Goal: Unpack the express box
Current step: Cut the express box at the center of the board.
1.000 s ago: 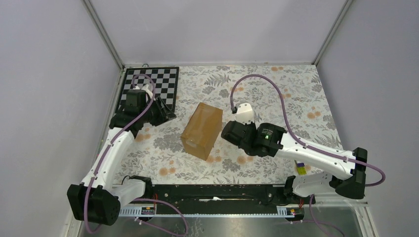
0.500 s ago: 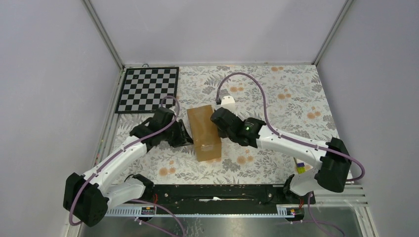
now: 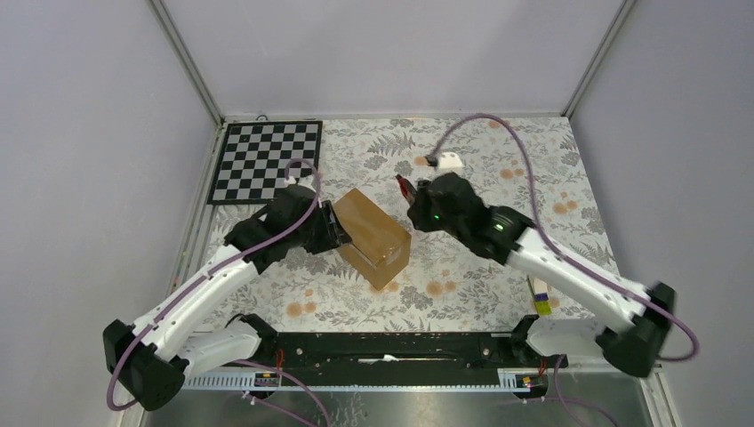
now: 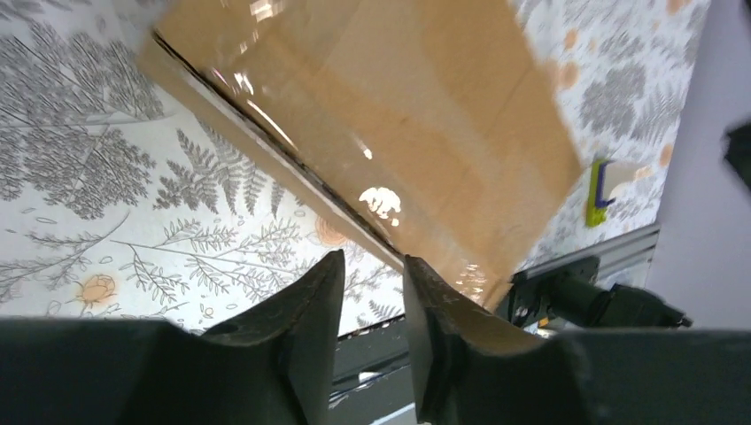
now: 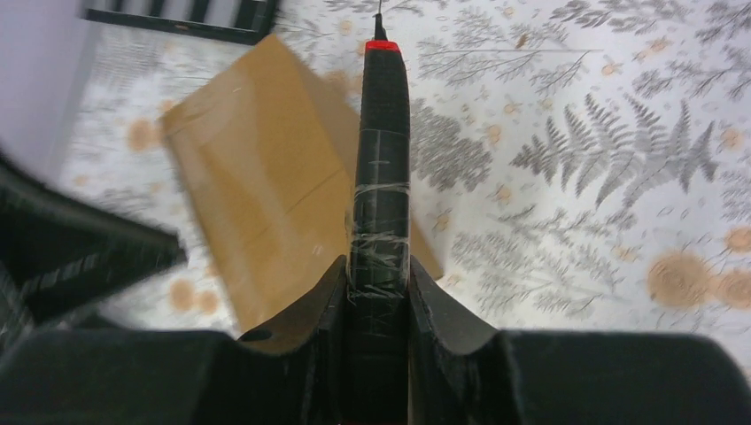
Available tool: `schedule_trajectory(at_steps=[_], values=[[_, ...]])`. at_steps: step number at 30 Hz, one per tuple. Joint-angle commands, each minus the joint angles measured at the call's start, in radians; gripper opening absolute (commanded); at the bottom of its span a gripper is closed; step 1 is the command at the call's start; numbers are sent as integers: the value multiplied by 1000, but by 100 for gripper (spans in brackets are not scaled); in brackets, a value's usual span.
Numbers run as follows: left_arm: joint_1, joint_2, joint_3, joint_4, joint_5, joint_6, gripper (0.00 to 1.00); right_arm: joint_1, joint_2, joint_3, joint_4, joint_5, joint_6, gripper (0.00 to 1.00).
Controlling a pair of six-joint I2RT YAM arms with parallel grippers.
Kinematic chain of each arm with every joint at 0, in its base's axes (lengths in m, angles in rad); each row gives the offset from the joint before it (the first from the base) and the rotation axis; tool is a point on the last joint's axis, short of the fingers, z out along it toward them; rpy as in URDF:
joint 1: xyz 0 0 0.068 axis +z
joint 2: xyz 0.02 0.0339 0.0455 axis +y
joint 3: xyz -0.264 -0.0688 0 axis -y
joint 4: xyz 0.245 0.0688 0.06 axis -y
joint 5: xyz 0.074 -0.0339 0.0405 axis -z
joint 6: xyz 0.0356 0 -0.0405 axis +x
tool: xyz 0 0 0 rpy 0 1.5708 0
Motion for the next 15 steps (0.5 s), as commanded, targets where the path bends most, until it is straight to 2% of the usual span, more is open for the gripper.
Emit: schedule_trajectory(at_steps=[1, 4, 7, 11, 15], values=[[19, -26, 180, -76, -151, 80, 40, -4, -275, -125, -64, -155, 182, 0], [76, 17, 289, -105, -194, 158, 45, -4, -407, -235, -60, -313, 320, 0], [156, 93, 353, -68, -148, 236, 53, -4, -515, -345, -4, -451, 435, 0], [164, 239, 458, -39, -174, 304, 60, -4, -624, -488, 124, -575, 572, 0], [174, 342, 500, 19, -211, 321, 65, -4, -675, -616, 255, -650, 709, 0]])
